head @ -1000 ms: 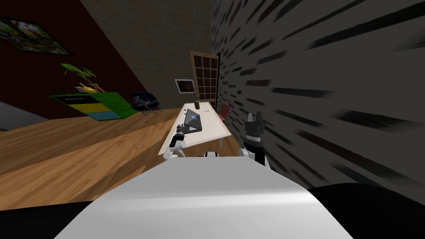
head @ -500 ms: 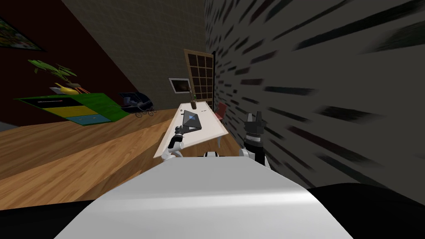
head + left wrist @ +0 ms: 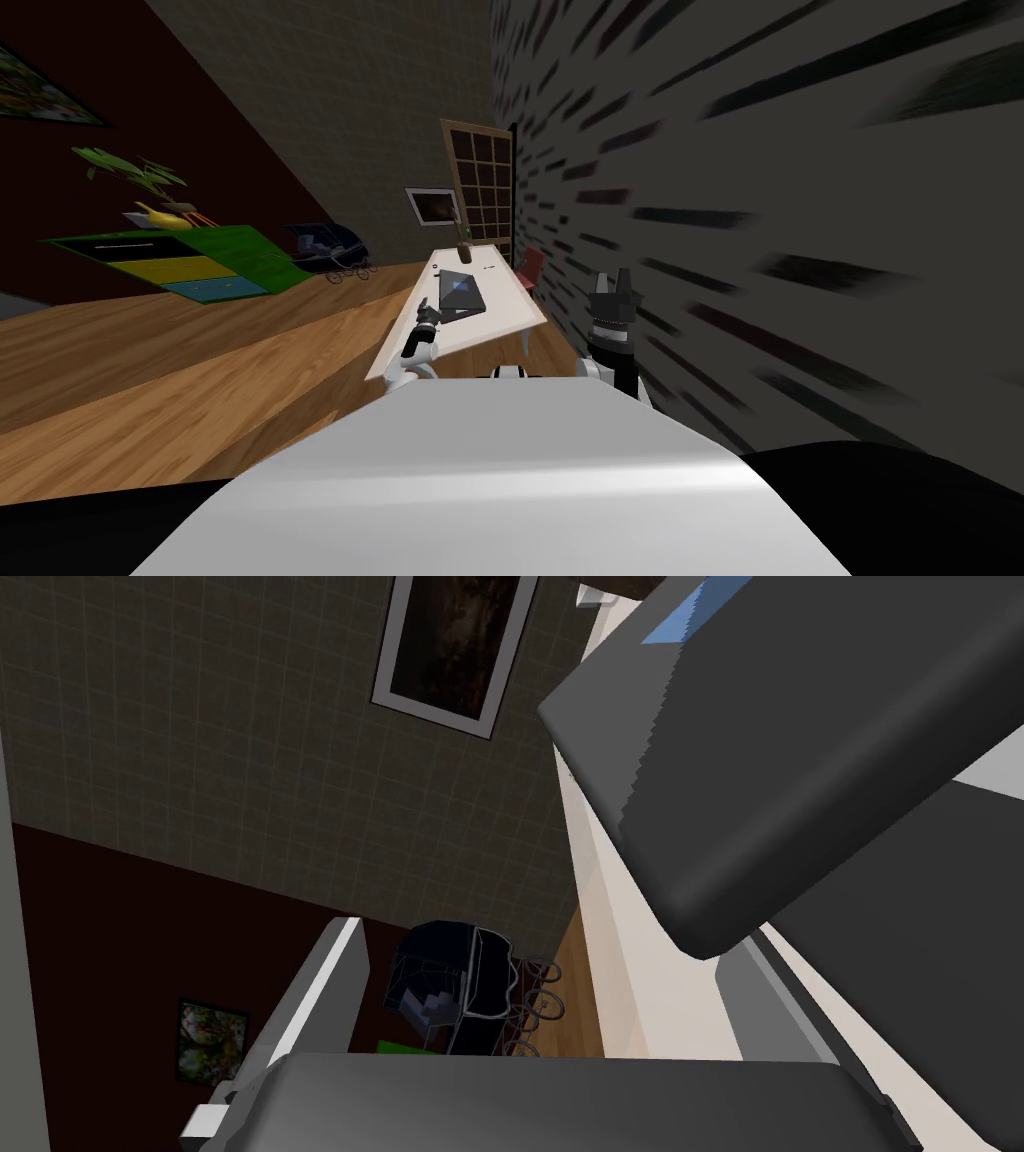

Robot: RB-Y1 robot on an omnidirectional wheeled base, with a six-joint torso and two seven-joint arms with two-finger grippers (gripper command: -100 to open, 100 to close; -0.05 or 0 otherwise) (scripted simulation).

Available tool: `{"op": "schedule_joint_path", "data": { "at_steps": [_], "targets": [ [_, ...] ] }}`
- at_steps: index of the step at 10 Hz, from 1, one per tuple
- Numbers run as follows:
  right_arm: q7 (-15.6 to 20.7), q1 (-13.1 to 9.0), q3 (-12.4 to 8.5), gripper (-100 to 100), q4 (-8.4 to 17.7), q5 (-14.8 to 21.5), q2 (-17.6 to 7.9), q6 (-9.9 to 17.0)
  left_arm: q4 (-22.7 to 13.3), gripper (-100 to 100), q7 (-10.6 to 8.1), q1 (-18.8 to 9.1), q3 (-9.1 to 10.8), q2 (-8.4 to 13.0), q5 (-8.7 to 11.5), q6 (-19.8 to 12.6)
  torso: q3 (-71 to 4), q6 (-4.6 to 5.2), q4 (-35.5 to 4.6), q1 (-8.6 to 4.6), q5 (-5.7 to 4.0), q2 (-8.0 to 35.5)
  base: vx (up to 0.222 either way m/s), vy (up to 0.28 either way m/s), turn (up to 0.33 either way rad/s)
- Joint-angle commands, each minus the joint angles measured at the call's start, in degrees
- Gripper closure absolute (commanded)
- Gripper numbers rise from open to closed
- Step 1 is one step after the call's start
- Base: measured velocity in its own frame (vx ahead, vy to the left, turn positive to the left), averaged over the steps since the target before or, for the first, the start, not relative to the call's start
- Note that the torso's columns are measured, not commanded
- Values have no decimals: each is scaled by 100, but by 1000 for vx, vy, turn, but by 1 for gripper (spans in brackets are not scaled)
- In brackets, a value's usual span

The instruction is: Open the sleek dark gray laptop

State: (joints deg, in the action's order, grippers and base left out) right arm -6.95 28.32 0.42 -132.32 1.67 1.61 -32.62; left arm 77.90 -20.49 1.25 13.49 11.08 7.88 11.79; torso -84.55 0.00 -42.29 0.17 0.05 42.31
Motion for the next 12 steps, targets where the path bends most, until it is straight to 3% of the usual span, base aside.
{"op": "schedule_joint_path", "data": {
  "at_steps": [1, 3, 4, 5, 7, 8, 9, 11, 12],
  "targets": [
    [0, 0, 0, 0, 0, 0, 0, 0, -334, -100, -436, -158, 145, 262, -444, 165, -1, -1, -4, -19, -8, -1, 11, -82, 22],
    [0, 0, 0, 0, 0, 0, 0, 0, -334, -100, -711, -158, 145, 262, -531, 165, 5, 5, -11, -29, -15, 9, -5, -34, -2],
    [0, 0, 0, 0, 0, 0, 0, 0, -636, -100, -904, -308, 286, 523, -799, 338, 8, 1, -13, -19, -13, 15, -2, -77, 3],
    [0, 0, 1, 0, 0, 0, 1, 0, -662, -100, -1048, -308, 286, 523, -964, 338, 6, -2, -11, -34, -16, 11, 0, -94, 17],
    [0, 0, 0, 0, 0, 0, 0, 0, -662, -100, -1360, -308, 286, 523, -1043, 338, 5, 0, -7, -19, -10, 8, -2, -29, 4],
    [0, 0, 0, 0, 0, 0, 0, 0, -950, -100, -1528, -458, 427, 785, -1312, 511, 1, 0, -2, -3, -2, 2, -1, -75, 13],
    [0, 0, 0, 0, 0, 0, 1, 0, -990, -100, -1676, -458, 427, 785, -1477, 511, -3, 0, 1, -23, -6, -4, 2, -90, 15],
    [0, 0, 0, 0, 0, 0, 0, 0, -990, -100, -2002, -458, 427, 785, -1556, 511, -3, 1, 1, -12, -4, -5, 0, -26, -1],
    [0, 0, 0, 0, 0, 0, 0, 0, -1262, -100, -2165, -607, 568, 1047, -1823, 684, -2, 0, 1, 0, 0, -3, -1, -66, 14]
  ]
}}
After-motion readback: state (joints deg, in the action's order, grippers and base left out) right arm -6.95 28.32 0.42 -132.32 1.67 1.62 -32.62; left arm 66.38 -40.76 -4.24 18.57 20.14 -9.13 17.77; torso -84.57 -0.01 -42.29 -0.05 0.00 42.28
